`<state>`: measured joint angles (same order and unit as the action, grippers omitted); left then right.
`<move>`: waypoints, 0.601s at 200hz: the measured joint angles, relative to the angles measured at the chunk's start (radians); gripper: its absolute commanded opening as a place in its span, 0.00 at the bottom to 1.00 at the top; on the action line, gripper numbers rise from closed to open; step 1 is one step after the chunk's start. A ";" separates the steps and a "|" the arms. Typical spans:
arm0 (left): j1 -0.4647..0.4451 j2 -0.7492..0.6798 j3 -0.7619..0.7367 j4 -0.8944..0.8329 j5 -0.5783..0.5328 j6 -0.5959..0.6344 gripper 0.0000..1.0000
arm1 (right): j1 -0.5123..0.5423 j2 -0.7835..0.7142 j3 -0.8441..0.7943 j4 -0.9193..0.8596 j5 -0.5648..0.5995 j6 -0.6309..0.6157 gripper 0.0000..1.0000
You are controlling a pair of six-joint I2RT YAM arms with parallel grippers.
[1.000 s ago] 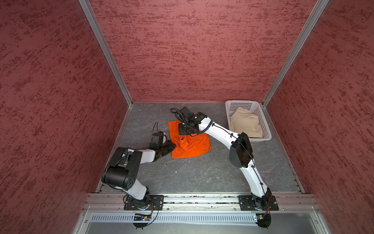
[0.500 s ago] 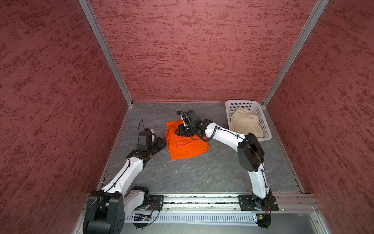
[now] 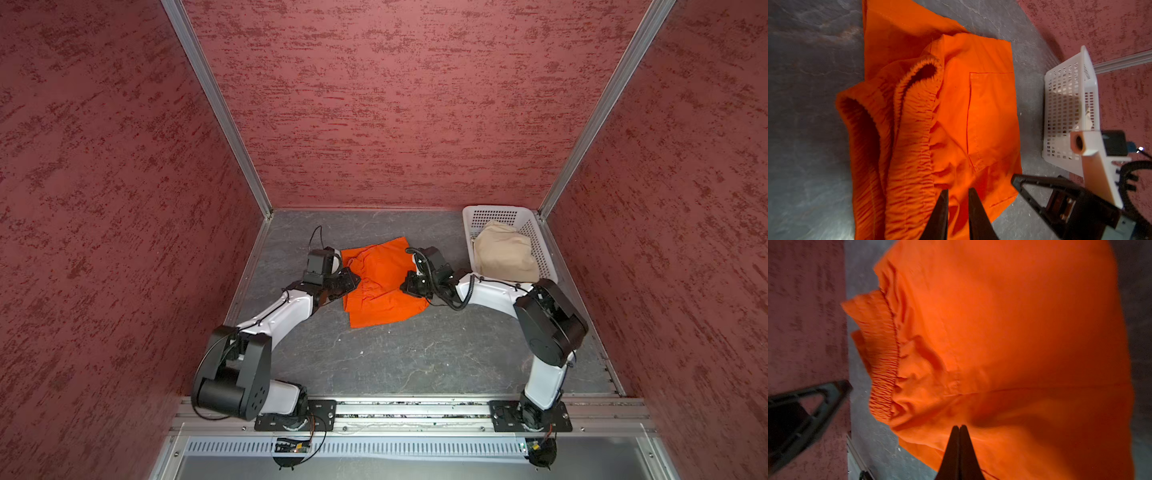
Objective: Fold and stack the shorts
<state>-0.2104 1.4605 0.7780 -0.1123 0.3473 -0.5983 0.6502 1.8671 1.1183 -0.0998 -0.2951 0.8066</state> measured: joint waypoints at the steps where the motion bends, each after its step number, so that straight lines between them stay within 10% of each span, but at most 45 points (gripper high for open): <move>1: 0.000 0.003 0.002 0.000 0.000 0.001 0.19 | 0.001 0.002 -0.003 0.002 -0.001 0.000 0.02; 120: 0.160 0.338 0.155 0.074 0.072 0.063 0.29 | 0.044 -0.003 -0.245 0.296 -0.023 0.121 0.03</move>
<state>-0.0502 1.7988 0.9333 -0.0380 0.4191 -0.5354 0.6941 1.8645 0.8738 0.1963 -0.3176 0.9276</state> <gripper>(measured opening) 0.259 0.040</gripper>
